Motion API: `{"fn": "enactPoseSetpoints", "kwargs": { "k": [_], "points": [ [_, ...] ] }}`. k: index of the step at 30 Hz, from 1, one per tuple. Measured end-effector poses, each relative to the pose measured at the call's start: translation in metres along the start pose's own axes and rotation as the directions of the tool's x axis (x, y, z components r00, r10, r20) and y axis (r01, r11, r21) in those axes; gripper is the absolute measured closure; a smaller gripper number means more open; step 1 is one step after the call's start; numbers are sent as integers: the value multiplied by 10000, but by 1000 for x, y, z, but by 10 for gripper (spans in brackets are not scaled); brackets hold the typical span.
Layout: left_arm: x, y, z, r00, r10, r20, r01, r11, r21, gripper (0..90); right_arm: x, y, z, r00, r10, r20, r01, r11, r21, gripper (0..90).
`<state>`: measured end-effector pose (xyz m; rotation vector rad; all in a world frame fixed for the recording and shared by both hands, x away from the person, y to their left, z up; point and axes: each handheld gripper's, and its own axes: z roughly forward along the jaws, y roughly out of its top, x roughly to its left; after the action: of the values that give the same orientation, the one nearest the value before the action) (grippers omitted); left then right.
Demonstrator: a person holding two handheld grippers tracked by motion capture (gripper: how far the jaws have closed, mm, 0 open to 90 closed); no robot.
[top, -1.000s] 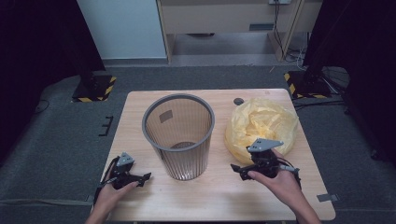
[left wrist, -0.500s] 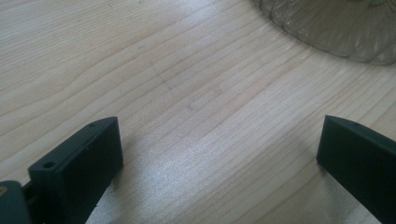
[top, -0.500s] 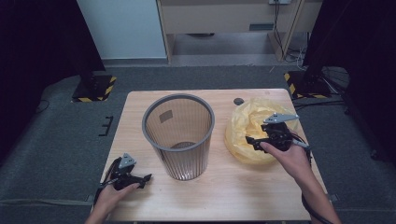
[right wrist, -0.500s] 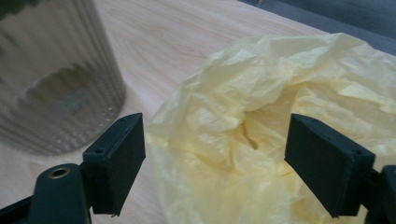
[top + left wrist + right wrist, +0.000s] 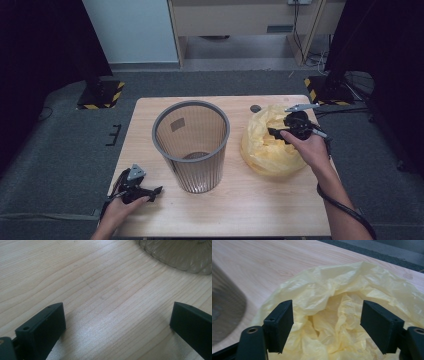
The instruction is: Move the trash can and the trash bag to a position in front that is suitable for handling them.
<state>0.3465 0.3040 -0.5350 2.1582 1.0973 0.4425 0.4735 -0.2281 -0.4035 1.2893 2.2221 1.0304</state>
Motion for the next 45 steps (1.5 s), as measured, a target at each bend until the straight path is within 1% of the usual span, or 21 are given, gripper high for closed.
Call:
{"fn": "enactPoseSetpoints", "kwargs": {
  "k": [2,3,4,5,9,10,11,12,14,15,17,21,26,29,30,36,37,39,41,42,45],
  "points": [
    [0,0,0,10000,3,-1,-3,10000,-2,0,-3,0,3,9999,75,78,-76,9999,79,271],
    [0,0,0,10000,2,1,-2,10000,-3,0,-9,-2,12,9996,162,233,-168,9995,261,276],
    [0,0,0,10000,1,1,-1,10000,-5,0,-9,-2,12,9996,162,233,-168,9995,261,276],
    [0,0,0,10000,6,2,-6,10000,-2,0,-13,-6,22,9989,311,355,-330,9979,549,264],
    [0,0,0,10000,3,0,-3,10000,-5,0,-22,-13,39,9971,489,577,-539,9946,888,204],
    [0,0,0,10000,3,0,-3,10000,-5,0,-22,-13,39,9971,489,577,-539,9946,888,204],
    [0,0,0,10000,5,0,-5,10000,-4,0,-25,-18,50,9956,685,636,-750,9914,1073,158],
    [0,0,0,10000,4,-1,-4,10000,-4,0,-26,-21,54,9945,790,695,-869,9890,1193,144],
    [0,0,0,10000,1,0,-1,10000,-8,0,-28,-26,63,9932,859,782,-963,9854,1404,128],
    [0,0,0,10000,1,0,-1,10000,-8,0,-28,-26,63,9932,859,782,-963,9854,1404,128],
    [0,0,0,10000,1,-1,-1,10000,-5,0,-32,-35,73,9901,1009,977,-1163,9789,1681,109],
    [0,0,0,10000,0,-5,0,10000,-6,0,-35,-48,87,9869,1343,895,-1493,9703,1903,86],
    [0,0,0,10000,-3,-7,3,10000,-5,0,-34,-58,96,9869,1362,862,-1516,9659,2097,64],
    [0,0,0,10000,-5,-10,5,10000,-6,0,-32,-65,102,9887,1207,884,-1376,9655,2212,53],
    [0,0,0,10000,-1,-10,1,10000,-6,0,-30,-67,104,9902,1064,909,-1242,9676,2200,30],
    [0,0,0,10000,-5,-10,5,10000,-7,0,-25,-72,106,9920,672,1068,-875,9760,1993,6],
    [0,0,0,10000,-4,-9,4,10000,-5,0,-24,-73,106,9926,534,1093,-744,9774,1980,16],
    [0,0,0,10000,-5,-10,5,10000,-6,0,-24,-73,103,9928,486,1095,-677,9817,1782,118],
    [0,0,0,10000,-3,-9,3,10000,-4,0,-23,-73,99,9937,448,1031,-614,9845,1644,278],
    [0,0,0,10000,-3,-10,3,10000,-5,0,-24,-73,97,9950,318,951,-466,9863,1580,357],
    [0,0,0,10000,-6,-10,6,10000,-6,0,-24,-75,91,9958,360,840,-489,9866,1559,563]
  ]
}}
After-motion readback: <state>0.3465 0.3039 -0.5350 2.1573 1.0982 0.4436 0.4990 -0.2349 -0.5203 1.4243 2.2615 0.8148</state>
